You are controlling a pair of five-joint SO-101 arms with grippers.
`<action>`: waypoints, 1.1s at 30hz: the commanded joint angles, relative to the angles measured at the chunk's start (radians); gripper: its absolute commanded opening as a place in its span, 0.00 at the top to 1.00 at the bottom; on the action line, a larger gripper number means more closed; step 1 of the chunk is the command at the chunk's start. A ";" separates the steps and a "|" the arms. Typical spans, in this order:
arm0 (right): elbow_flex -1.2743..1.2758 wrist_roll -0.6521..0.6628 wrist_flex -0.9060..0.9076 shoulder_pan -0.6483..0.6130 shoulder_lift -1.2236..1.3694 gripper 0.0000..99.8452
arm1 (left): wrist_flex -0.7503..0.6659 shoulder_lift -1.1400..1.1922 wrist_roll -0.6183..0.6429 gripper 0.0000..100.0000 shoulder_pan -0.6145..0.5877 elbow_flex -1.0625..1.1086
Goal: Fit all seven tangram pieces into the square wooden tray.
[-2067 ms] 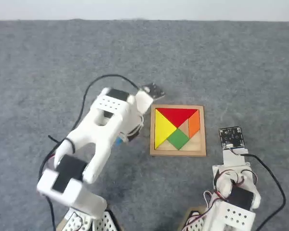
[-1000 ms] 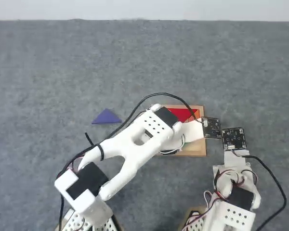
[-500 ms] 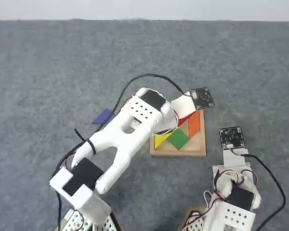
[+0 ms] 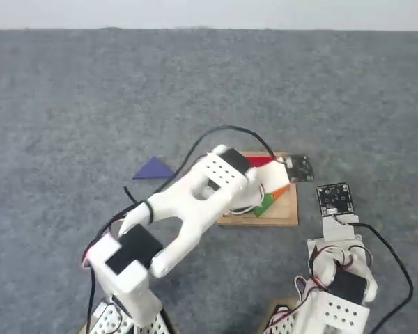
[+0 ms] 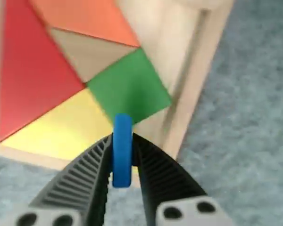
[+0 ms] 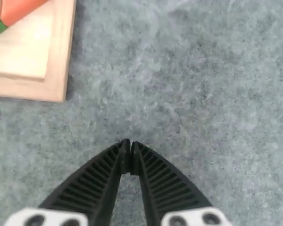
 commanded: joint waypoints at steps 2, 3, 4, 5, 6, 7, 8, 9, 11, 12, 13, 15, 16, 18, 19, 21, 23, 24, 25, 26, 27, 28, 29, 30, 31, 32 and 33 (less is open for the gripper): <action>0.012 0.009 0.005 0.010 -0.021 0.97 | -0.014 0.040 -0.032 0.99 0.028 -0.016; 0.012 0.009 0.005 0.010 -0.021 0.97 | -0.011 0.044 -0.043 0.99 0.031 -0.016; 0.012 0.009 0.005 0.010 -0.021 0.97 | -0.009 0.043 -0.052 0.99 0.031 -0.013; 0.012 0.009 0.005 0.010 -0.021 0.97 | -0.008 0.040 -0.055 0.99 0.032 -0.010; 0.012 0.009 0.005 0.010 -0.021 0.97 | -0.005 0.035 -0.055 0.99 0.032 -0.008; 0.012 0.009 0.005 0.010 -0.021 0.97 | 0.009 0.029 -0.057 0.99 0.032 -0.012; 0.012 0.009 0.005 0.010 -0.021 0.97 | 0.026 0.023 -0.057 0.99 0.032 -0.013; 0.012 0.009 0.005 0.010 -0.021 0.97 | 0.040 0.012 -0.058 0.99 0.032 -0.015; 0.012 0.009 0.005 0.010 -0.021 0.97 | 0.064 -0.011 -0.084 0.99 0.032 -0.008; 0.012 0.009 0.005 0.010 -0.021 0.97 | 0.077 -0.017 -0.095 0.99 0.032 -0.008; 0.012 0.009 0.005 0.010 -0.021 0.97 | 0.081 -0.021 -0.095 0.99 0.032 -0.008; 0.012 0.009 0.005 0.010 -0.021 0.97 | 0.081 -0.023 -0.094 0.98 0.026 -0.013; 0.012 0.009 0.005 0.010 -0.021 0.97 | 0.081 -0.021 -0.094 0.96 0.025 -0.013; 0.012 0.009 0.005 0.010 -0.021 0.97 | 0.081 -0.015 -0.094 0.91 0.025 -0.013; 0.012 0.009 0.005 0.010 -0.021 0.97 | 0.081 -0.014 -0.094 0.89 0.025 -0.015; 0.012 0.009 0.005 0.010 -0.021 0.97 | 0.069 -0.012 -0.094 0.85 0.026 -0.015; 0.012 0.009 0.005 0.010 -0.021 0.97 | 0.061 -0.018 -0.097 0.84 0.025 -0.016; 0.012 0.009 0.005 0.010 -0.021 0.97 | 0.061 -0.020 -0.100 0.84 0.025 -0.019; 0.012 0.009 0.005 0.010 -0.021 0.97 | 0.066 -0.020 -0.100 0.84 0.023 -0.030; 0.012 0.009 0.005 0.010 -0.021 0.97 | 0.069 -0.018 -0.100 0.84 0.011 -0.045; 0.012 0.009 0.005 0.010 -0.021 0.97 | 0.069 -0.018 -0.100 0.84 -0.002 -0.059; 0.012 0.009 0.005 0.010 -0.021 0.97 | 0.069 -0.018 -0.100 0.84 -0.014 -0.073; 0.012 0.009 0.005 0.010 -0.021 0.97 | 0.072 -0.018 -0.101 0.84 -0.028 -0.084; 0.012 0.009 0.005 0.010 -0.021 0.97 | 0.083 -0.018 -0.104 0.84 -0.038 -0.096; 0.012 0.009 0.005 0.010 -0.021 0.97 | 0.101 -0.018 -0.118 0.84 -0.046 -0.110; 0.012 0.009 0.005 0.010 -0.021 0.97 | 0.121 -0.018 -0.132 0.84 -0.054 -0.124; 0.012 0.009 0.005 0.010 -0.021 0.97 | 0.138 -0.020 -0.137 0.84 -0.057 -0.137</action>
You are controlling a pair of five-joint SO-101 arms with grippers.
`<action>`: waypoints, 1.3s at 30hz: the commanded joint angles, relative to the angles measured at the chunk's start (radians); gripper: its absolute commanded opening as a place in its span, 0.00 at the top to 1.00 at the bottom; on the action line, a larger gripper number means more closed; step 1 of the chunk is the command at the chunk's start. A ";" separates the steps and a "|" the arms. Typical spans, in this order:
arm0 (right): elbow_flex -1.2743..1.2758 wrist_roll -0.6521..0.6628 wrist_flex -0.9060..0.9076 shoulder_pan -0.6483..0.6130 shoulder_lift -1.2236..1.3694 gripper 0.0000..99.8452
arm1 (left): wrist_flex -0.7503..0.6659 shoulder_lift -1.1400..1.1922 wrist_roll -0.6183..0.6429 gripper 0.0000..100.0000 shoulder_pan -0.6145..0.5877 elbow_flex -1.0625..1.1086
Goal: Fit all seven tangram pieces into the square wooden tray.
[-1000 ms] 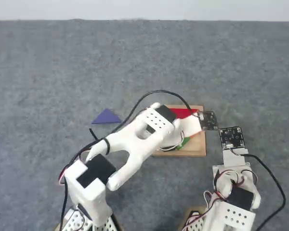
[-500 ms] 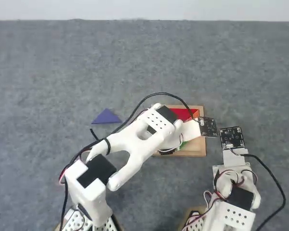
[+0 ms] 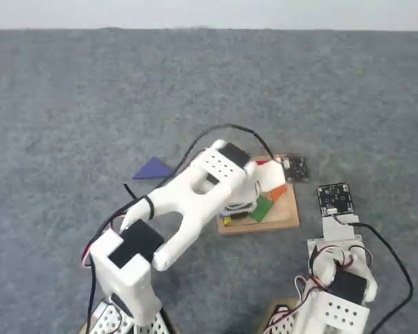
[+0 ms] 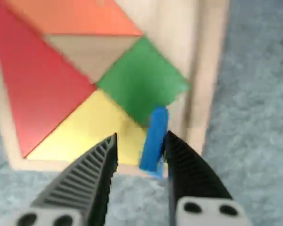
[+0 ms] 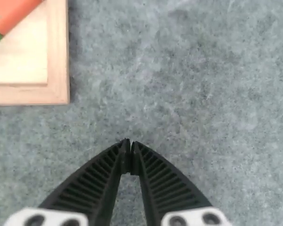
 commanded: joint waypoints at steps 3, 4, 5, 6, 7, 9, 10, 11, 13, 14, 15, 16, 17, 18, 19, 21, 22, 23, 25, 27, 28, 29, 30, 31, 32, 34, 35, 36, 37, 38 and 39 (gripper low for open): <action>0.012 0.009 0.005 0.010 -0.021 0.97 | 0.103 -0.060 -0.051 0.84 -0.035 -0.131; 0.012 0.009 0.005 0.010 -0.021 0.97 | 0.110 -0.060 -0.052 0.84 -0.035 -0.142; 0.012 0.009 0.005 0.010 -0.021 0.97 | 0.117 -0.060 -0.052 0.84 -0.035 -0.150; 0.012 0.009 0.005 0.010 -0.021 0.97 | 0.123 -0.060 -0.052 0.84 -0.035 -0.157; 0.012 0.009 0.005 0.010 -0.021 0.97 | 0.123 -0.060 -0.052 0.84 -0.035 -0.162; 0.012 0.009 0.005 0.010 -0.021 0.97 | 0.123 -0.060 -0.052 0.84 -0.037 -0.177; 0.012 0.009 0.005 0.010 -0.021 0.97 | 0.123 -0.060 -0.051 0.84 -0.038 -0.185; 0.012 0.009 0.005 0.010 -0.021 0.97 | 0.121 -0.060 -0.049 0.84 -0.046 -0.191; 0.012 0.009 0.005 0.010 -0.021 0.97 | 0.112 -0.057 -0.020 0.84 -0.078 -0.219; 0.012 0.009 0.005 0.010 -0.021 0.97 | 0.101 -0.052 0.009 0.84 -0.103 -0.231; 0.012 0.009 0.005 0.010 -0.021 0.97 | 0.084 -0.051 0.037 0.84 -0.130 -0.240; 0.012 0.009 0.005 0.010 -0.021 0.97 | 0.064 -0.051 0.061 0.84 -0.160 -0.240; 0.012 0.009 0.005 0.010 -0.021 0.97 | 0.049 -0.051 0.083 0.85 -0.184 -0.240; 0.012 0.009 0.005 0.010 -0.021 0.97 | 0.037 -0.051 0.106 0.86 -0.206 -0.237; 0.012 0.009 0.005 0.010 -0.021 0.97 | 0.028 -0.049 0.127 0.88 -0.221 -0.234; 0.012 0.009 0.005 0.010 -0.021 0.97 | 0.000 -0.049 0.144 0.90 -0.238 -0.202; 0.012 0.009 0.005 0.010 -0.021 0.97 | -0.012 -0.049 0.144 0.90 -0.239 -0.182; 0.012 0.009 0.005 0.010 -0.021 0.97 | -0.023 -0.049 0.144 0.90 -0.238 -0.160; 0.012 0.009 0.005 0.010 -0.021 0.97 | -0.057 -0.049 0.144 0.90 -0.222 -0.108; 0.012 0.009 0.005 0.010 -0.021 0.97 | -0.089 -0.049 0.144 0.90 -0.201 -0.058; 0.012 0.009 0.005 0.010 -0.021 0.97 | -0.098 -0.049 0.147 0.90 -0.189 -0.039; 0.012 0.009 0.005 0.010 -0.021 0.97 | -0.104 -0.051 0.147 0.90 -0.178 -0.021; 0.012 0.009 0.005 0.010 -0.021 0.97 | -0.104 -0.051 0.147 0.90 -0.167 -0.007; 0.012 0.009 0.005 0.010 -0.021 0.97 | -0.100 -0.055 0.149 0.90 -0.158 0.007; 0.012 0.009 0.005 0.010 -0.021 0.97 | -0.098 -0.060 0.149 0.90 -0.149 0.021; 0.012 0.009 0.005 0.010 -0.021 0.97 | -0.097 -0.060 0.150 0.90 -0.138 0.033; 0.012 0.009 0.005 0.010 -0.021 0.97 | -0.097 -0.060 0.150 0.90 -0.137 0.036; 0.012 0.009 0.005 0.010 -0.021 0.97 | -0.095 -0.060 0.150 0.90 -0.137 0.036; 0.012 0.009 0.005 0.010 -0.021 0.97 | -0.095 -0.060 0.152 0.90 -0.135 0.036; 0.012 0.009 0.005 0.010 -0.021 0.97 | -0.095 -0.060 0.152 0.90 -0.133 0.036; 0.012 0.009 0.005 0.010 -0.021 0.97 | -0.095 -0.060 0.152 0.90 -0.129 0.036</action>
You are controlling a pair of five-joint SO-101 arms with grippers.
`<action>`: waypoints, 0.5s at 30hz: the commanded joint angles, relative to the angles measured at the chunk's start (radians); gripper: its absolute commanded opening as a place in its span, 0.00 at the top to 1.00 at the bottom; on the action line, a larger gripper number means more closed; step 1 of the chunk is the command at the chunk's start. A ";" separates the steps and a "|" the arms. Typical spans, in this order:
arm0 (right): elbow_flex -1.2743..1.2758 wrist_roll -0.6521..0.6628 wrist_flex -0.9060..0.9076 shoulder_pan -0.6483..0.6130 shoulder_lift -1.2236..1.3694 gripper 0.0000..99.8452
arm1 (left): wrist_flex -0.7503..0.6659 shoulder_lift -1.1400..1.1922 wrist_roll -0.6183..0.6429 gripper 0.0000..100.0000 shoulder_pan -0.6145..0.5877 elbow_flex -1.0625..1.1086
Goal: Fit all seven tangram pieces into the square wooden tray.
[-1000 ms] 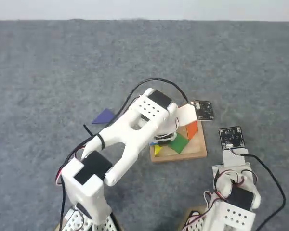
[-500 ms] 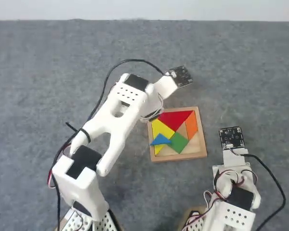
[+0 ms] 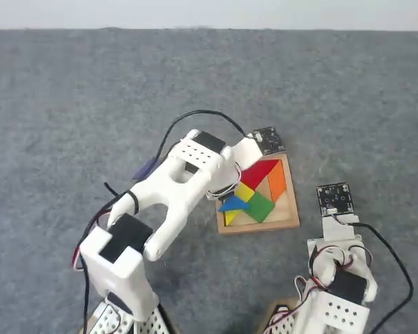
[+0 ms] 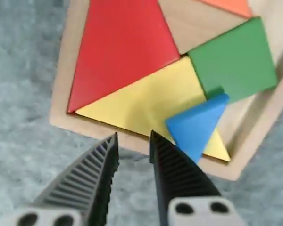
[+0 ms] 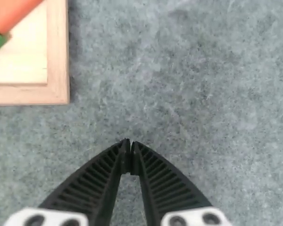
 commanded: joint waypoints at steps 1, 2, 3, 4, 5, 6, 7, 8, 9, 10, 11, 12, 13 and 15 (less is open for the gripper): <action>0.012 0.009 0.005 0.010 -0.021 0.97 | -0.006 -0.060 0.020 0.90 0.026 -0.001; 0.012 0.009 0.005 0.010 -0.021 0.97 | 0.009 -0.060 0.026 0.90 0.035 -0.004; 0.012 0.009 0.005 0.010 -0.021 0.97 | 0.020 -0.060 0.038 0.90 0.046 -0.007; 0.012 0.009 0.005 0.010 -0.021 0.97 | 0.028 -0.061 0.046 0.90 0.054 -0.008; 0.012 0.009 0.005 0.010 -0.021 0.97 | 0.031 -0.061 0.051 0.90 0.063 -0.008; 0.012 0.009 0.005 0.010 -0.021 0.97 | 0.032 -0.061 0.051 0.90 0.068 -0.008; 0.012 0.009 0.005 0.010 -0.021 0.97 | 0.032 -0.061 0.052 0.90 0.068 -0.007; 0.012 0.009 0.005 0.010 -0.021 0.97 | 0.032 -0.061 0.052 0.90 0.071 -0.004; 0.012 0.009 0.005 0.010 -0.021 0.97 | 0.037 -0.061 0.054 0.90 0.071 -0.002; 0.012 0.009 0.005 0.010 -0.021 0.97 | 0.052 -0.061 0.054 0.90 0.071 -0.005; 0.012 0.009 0.005 0.010 -0.021 0.97 | 0.061 -0.061 0.055 0.90 0.072 -0.007; 0.012 0.009 0.005 0.010 -0.021 0.97 | 0.069 -0.061 0.066 0.90 0.072 -0.008; 0.012 0.009 0.005 0.010 -0.021 0.97 | 0.074 -0.061 0.075 0.90 0.072 -0.008; 0.012 0.009 0.005 0.010 -0.021 0.97 | 0.075 -0.061 0.081 0.90 0.072 -0.007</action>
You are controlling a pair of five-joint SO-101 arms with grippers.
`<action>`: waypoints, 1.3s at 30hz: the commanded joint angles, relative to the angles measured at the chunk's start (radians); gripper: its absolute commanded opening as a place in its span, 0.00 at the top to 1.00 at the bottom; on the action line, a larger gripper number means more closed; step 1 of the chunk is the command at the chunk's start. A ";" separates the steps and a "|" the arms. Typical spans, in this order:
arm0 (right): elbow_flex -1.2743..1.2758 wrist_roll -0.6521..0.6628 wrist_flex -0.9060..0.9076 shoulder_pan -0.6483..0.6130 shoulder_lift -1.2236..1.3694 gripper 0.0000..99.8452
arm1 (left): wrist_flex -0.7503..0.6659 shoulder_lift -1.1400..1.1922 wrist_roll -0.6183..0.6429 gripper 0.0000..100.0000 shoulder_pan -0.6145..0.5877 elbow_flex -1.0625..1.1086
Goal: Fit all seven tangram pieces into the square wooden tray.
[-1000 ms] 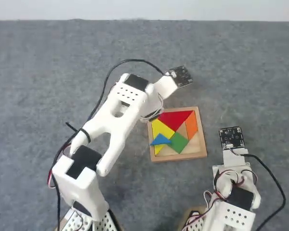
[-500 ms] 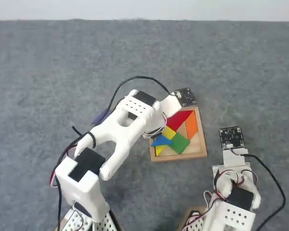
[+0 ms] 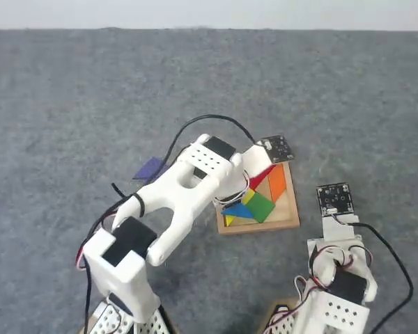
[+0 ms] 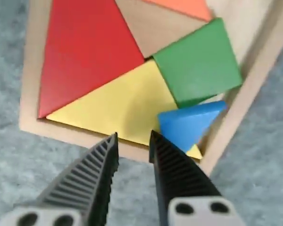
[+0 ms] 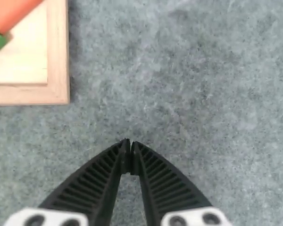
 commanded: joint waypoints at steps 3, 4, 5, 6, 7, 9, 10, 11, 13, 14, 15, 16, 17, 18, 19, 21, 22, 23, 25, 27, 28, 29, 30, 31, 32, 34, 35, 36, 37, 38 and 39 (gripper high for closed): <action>0.012 0.009 0.005 0.010 -0.021 0.97 | 0.052 -0.052 0.038 0.90 0.009 -0.008; 0.012 0.009 0.005 0.010 -0.021 0.97 | 0.060 -0.057 0.038 0.90 0.011 -0.012; 0.012 0.009 0.005 0.010 -0.021 0.97 | 0.066 -0.071 0.038 0.90 0.014 -0.012; 0.012 0.009 0.005 0.010 -0.021 0.97 | 0.078 -0.089 0.038 0.90 0.015 -0.012; 0.012 0.009 0.005 0.010 -0.021 0.97 | 0.097 -0.114 0.038 0.90 0.018 -0.012; 0.012 0.009 0.005 0.010 -0.021 0.97 | 0.133 -0.173 0.060 0.90 0.032 -0.013; 0.012 0.009 0.005 0.010 -0.021 0.97 | 0.146 -0.196 0.075 0.90 0.040 -0.013; 0.012 0.009 0.005 0.010 -0.021 0.97 | 0.157 -0.218 0.083 0.90 0.046 -0.013; 0.012 0.009 0.005 0.010 -0.021 0.97 | 0.155 -0.235 0.081 0.90 0.052 -0.004; 0.012 0.009 0.005 0.010 -0.021 0.97 | 0.143 -0.235 0.084 0.90 0.051 0.002; 0.012 0.009 0.005 0.010 -0.021 0.97 | 0.129 -0.235 0.084 0.90 0.046 0.012; 0.012 0.009 0.005 0.010 -0.021 0.97 | 0.112 -0.235 0.086 0.90 0.043 0.025; 0.012 0.009 0.005 0.010 -0.021 0.97 | 0.100 -0.235 0.086 0.90 0.043 0.039; 0.012 0.009 0.005 0.010 -0.021 0.97 | 0.092 -0.235 0.086 0.90 0.043 0.050; 0.012 0.009 0.005 0.010 -0.021 0.97 | 0.086 -0.235 0.086 0.90 0.044 0.058; 0.012 0.009 0.005 0.010 -0.021 0.97 | 0.086 -0.235 0.086 0.90 0.048 0.062; 0.012 0.009 0.005 0.010 -0.021 0.97 | 0.084 -0.235 0.086 0.90 0.049 0.062; 0.012 0.009 0.005 0.010 -0.021 0.97 | 0.083 -0.235 0.086 0.90 0.051 0.062; 0.012 0.009 0.005 0.010 -0.021 0.97 | 0.057 -0.233 0.087 0.90 0.052 0.076; 0.012 0.009 0.005 0.010 -0.021 0.97 | 0.012 -0.233 0.087 0.90 0.052 0.111; 0.012 0.009 0.005 0.010 -0.021 0.97 | -0.006 -0.233 0.087 0.90 0.052 0.130; 0.012 0.009 0.005 0.010 -0.021 0.97 | -0.020 -0.235 0.087 0.90 0.052 0.143; 0.012 0.009 0.005 0.010 -0.021 0.97 | -0.028 -0.235 0.087 0.90 0.052 0.154; 0.012 0.009 0.005 0.010 -0.021 0.97 | -0.032 -0.238 0.087 0.90 0.052 0.159; 0.012 0.009 0.005 0.010 -0.021 0.97 | -0.032 -0.242 0.087 0.90 0.052 0.159; 0.012 0.009 0.005 0.010 -0.021 0.97 | -0.028 -0.247 0.087 0.90 0.064 0.154; 0.012 0.009 0.005 0.010 -0.021 0.97 | -0.026 -0.249 0.087 0.90 0.074 0.151; 0.012 0.009 0.005 0.010 -0.021 0.97 | -0.026 -0.255 0.087 0.90 0.086 0.150; 0.012 0.009 0.005 0.010 -0.021 0.97 | -0.026 -0.261 0.087 0.90 0.104 0.153; 0.012 0.009 0.005 0.010 -0.021 0.97 | -0.025 -0.267 0.089 0.90 0.121 0.153; 0.012 0.009 0.005 0.010 -0.021 0.97 | -0.025 -0.275 0.089 0.90 0.137 0.153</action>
